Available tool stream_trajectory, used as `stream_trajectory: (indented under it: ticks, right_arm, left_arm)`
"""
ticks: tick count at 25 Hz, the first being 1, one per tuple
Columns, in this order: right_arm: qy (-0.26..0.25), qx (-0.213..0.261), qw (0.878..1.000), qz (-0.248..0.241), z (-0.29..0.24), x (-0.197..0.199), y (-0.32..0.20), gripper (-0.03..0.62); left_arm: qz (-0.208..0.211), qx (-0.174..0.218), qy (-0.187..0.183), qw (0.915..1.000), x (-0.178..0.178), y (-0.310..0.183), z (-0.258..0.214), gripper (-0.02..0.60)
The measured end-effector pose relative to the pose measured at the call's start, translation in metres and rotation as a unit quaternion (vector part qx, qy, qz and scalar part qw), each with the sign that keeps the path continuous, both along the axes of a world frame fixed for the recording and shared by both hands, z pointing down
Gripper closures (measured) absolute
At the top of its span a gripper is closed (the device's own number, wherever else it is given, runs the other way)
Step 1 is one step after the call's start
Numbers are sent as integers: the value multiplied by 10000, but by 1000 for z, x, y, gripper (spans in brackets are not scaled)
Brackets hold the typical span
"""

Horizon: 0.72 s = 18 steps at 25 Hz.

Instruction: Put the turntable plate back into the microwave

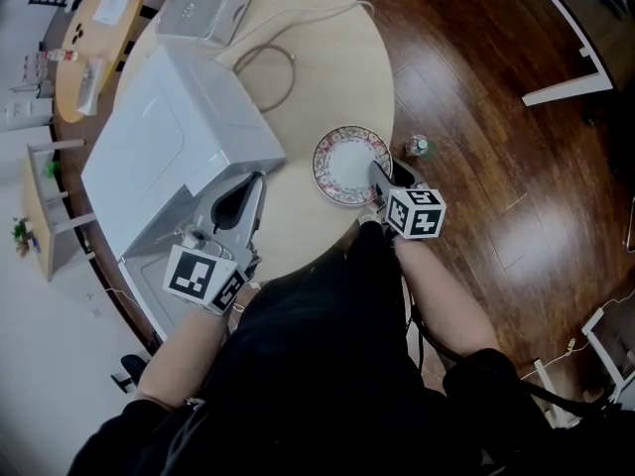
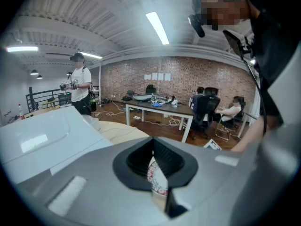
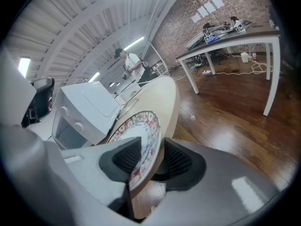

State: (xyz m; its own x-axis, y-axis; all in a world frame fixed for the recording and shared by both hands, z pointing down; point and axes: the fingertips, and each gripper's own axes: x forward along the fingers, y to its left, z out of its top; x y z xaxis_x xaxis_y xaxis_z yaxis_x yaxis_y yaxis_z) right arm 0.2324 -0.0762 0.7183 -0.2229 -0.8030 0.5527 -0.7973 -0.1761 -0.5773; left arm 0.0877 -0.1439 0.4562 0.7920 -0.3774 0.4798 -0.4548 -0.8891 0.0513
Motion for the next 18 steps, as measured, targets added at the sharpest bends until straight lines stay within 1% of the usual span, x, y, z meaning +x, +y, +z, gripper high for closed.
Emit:
stream_trajectory:
  ticks: [2,9,14,18]
  right_arm:
    - [28,15,10000,65,-2,2,2,467]
    - [-121,12,9998,165,-1,6,8,477]
    - [-226,-21,9994,250,0,7,12,485]
    - [-391,-23,9984,407,0,10,18,494]
  left_arm:
    - [22,3,3,10000,1,2,0,575]
    - [65,46,22,10000,2,10,-3,575]
    - [-36,75,88,9999,-5,12,-6,575]
    - [-100,-1,187,9998,-12,16,-1,575]
